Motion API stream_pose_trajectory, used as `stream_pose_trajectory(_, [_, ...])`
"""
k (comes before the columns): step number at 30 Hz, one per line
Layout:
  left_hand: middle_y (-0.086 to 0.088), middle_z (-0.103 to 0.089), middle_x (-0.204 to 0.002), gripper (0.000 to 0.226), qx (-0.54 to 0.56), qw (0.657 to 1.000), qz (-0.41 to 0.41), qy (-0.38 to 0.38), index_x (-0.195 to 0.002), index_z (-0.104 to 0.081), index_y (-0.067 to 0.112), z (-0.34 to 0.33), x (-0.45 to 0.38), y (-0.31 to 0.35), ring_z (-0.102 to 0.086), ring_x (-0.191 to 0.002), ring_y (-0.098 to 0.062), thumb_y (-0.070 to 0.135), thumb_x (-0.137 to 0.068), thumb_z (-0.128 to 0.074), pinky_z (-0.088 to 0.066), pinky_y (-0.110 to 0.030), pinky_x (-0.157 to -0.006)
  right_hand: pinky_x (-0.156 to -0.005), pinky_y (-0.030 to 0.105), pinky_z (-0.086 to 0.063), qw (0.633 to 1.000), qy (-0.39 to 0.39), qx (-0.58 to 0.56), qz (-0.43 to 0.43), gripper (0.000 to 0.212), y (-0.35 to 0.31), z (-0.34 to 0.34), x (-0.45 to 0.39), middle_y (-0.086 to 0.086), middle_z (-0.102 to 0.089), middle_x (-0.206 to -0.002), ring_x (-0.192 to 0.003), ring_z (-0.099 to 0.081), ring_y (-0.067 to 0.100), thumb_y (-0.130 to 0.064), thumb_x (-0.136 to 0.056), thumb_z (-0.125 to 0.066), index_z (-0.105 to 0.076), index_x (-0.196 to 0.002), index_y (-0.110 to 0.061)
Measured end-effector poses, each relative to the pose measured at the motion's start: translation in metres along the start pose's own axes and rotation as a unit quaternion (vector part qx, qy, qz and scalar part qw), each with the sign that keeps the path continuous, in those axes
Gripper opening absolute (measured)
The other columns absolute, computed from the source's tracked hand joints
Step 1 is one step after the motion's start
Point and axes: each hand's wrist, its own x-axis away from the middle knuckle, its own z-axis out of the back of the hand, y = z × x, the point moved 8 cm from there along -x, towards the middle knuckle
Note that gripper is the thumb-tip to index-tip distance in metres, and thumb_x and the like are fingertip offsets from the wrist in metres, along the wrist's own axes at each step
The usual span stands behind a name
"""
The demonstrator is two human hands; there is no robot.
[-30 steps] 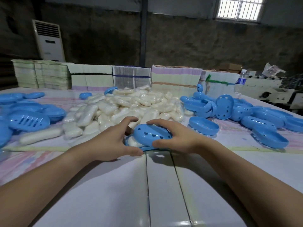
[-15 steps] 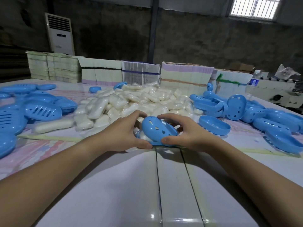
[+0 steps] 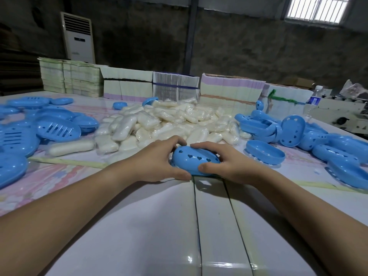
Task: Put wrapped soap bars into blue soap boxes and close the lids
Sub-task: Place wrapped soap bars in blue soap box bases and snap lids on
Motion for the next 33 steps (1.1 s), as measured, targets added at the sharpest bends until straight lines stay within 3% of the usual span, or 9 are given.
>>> stream_pose_trajectory(5, [0.016, -0.061, -0.114, 0.067, -0.006, 0.999, -0.031, 0.008, -0.125, -0.051, 0.038, 0.0, 0.0, 0.004, -0.057, -0.104, -0.004, 0.041, -0.07, -0.088, -0.051, -0.026, -0.087, -0.082, 0.016, -0.047, 1.0, -0.011, 0.01, -0.01, 0.046, 0.004, -0.001, 0.0, -0.026, -0.052, -0.113, -0.099, -0.055, -0.005, -0.041, -0.09, -0.064, -0.045, -0.13, -0.051])
stream_pose_trajectory(8, [0.02, -0.061, -0.111, 0.062, -0.009, 0.999, -0.04, 0.017, -0.121, -0.054, 0.04, 0.001, 0.001, 0.005, -0.056, -0.103, 0.002, 0.042, -0.07, -0.088, -0.05, -0.02, -0.085, -0.085, 0.018, -0.047, 0.999, -0.01, 0.029, -0.012, 0.05, 0.003, -0.001, 0.001, -0.023, -0.053, -0.115, -0.101, -0.056, -0.002, -0.045, -0.087, -0.065, -0.042, -0.131, -0.053])
stream_pose_trajectory(10, [0.022, -0.061, -0.11, 0.06, -0.011, 0.999, -0.041, 0.021, -0.121, -0.056, 0.039, 0.002, 0.001, 0.005, -0.055, -0.101, 0.005, 0.043, -0.071, -0.087, -0.05, -0.02, -0.085, -0.082, 0.016, -0.047, 0.999, -0.009, 0.04, -0.008, 0.056, 0.0, -0.003, 0.002, -0.026, -0.053, -0.113, -0.1, -0.055, -0.007, -0.045, -0.083, -0.069, -0.04, -0.13, -0.054])
stream_pose_trajectory(14, [0.015, -0.064, -0.115, 0.059, -0.04, 0.999, -0.034, 0.014, -0.126, -0.058, 0.036, 0.005, 0.0, 0.003, -0.058, -0.106, -0.006, 0.049, -0.074, -0.083, -0.05, -0.034, -0.094, -0.083, 0.011, -0.043, 0.997, 0.005, 0.071, 0.013, 0.068, -0.005, -0.001, 0.002, -0.024, -0.051, -0.118, -0.106, -0.05, -0.009, -0.042, -0.079, -0.076, -0.039, -0.135, -0.049])
stream_pose_trajectory(18, [0.015, -0.064, -0.115, 0.061, -0.059, 0.997, -0.033, 0.022, -0.127, -0.057, 0.039, 0.006, 0.0, 0.002, -0.059, -0.106, -0.006, 0.064, -0.074, -0.074, -0.051, -0.037, -0.094, -0.082, 0.0, -0.037, 0.992, 0.055, 0.103, 0.052, 0.06, -0.013, 0.009, 0.003, -0.023, -0.053, -0.118, -0.108, -0.046, -0.012, -0.038, -0.077, -0.077, -0.05, -0.13, -0.043])
stream_pose_trajectory(21, [0.021, -0.062, -0.112, 0.07, -0.059, 0.997, -0.05, 0.02, -0.125, -0.055, 0.042, 0.006, 0.003, 0.005, -0.056, -0.104, -0.002, 0.073, -0.063, -0.068, -0.052, -0.035, -0.091, -0.081, 0.001, -0.039, 0.992, 0.067, 0.093, 0.046, 0.054, -0.01, 0.013, 0.005, -0.033, -0.053, -0.107, -0.106, -0.048, -0.013, -0.036, -0.077, -0.077, -0.053, -0.126, -0.043])
stream_pose_trajectory(26, [0.018, -0.063, -0.118, 0.054, -0.079, 0.992, -0.083, 0.051, -0.127, -0.058, 0.037, 0.01, 0.002, 0.007, -0.054, -0.109, -0.008, 0.044, -0.078, -0.08, -0.048, -0.04, -0.094, -0.079, 0.008, -0.048, 0.997, 0.057, 0.04, 0.032, 0.044, -0.006, 0.014, 0.007, -0.027, -0.058, -0.106, -0.102, -0.055, -0.006, -0.036, -0.082, -0.075, -0.048, -0.111, -0.056])
stream_pose_trajectory(30, [0.016, -0.063, -0.116, 0.053, -0.111, 0.989, -0.082, 0.05, -0.126, -0.057, 0.039, 0.012, 0.0, 0.006, -0.052, -0.106, -0.009, 0.05, -0.079, -0.078, -0.048, -0.044, -0.09, -0.08, 0.012, -0.05, 0.997, 0.053, 0.036, 0.032, 0.042, -0.009, 0.013, 0.007, -0.026, -0.059, -0.106, -0.102, -0.055, -0.004, -0.042, -0.078, -0.071, -0.047, -0.106, -0.061])
stream_pose_trajectory(33, [0.015, -0.062, -0.113, 0.053, -0.135, 0.985, -0.09, 0.055, -0.124, -0.056, 0.038, 0.014, 0.002, 0.009, -0.05, -0.103, -0.01, 0.054, -0.078, -0.077, -0.049, -0.045, -0.087, -0.08, 0.01, -0.048, 0.996, 0.048, 0.07, 0.037, 0.046, -0.011, 0.012, 0.006, -0.03, -0.056, -0.105, -0.103, -0.053, -0.007, -0.039, -0.08, -0.073, -0.047, -0.114, -0.057])
